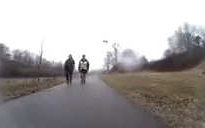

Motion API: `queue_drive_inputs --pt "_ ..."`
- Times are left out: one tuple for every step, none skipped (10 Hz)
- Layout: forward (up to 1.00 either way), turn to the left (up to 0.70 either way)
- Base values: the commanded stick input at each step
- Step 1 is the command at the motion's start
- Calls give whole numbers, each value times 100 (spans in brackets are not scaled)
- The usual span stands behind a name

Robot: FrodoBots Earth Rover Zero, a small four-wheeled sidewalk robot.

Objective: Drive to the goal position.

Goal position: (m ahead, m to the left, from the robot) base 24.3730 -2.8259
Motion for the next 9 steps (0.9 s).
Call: queue_drive_inputs --pt "70 0" --pt "70 0" --pt "70 0" --pt "70 0" --pt "70 0" --pt "70 0" --pt "70 0" --pt "70 0" --pt "70 0"
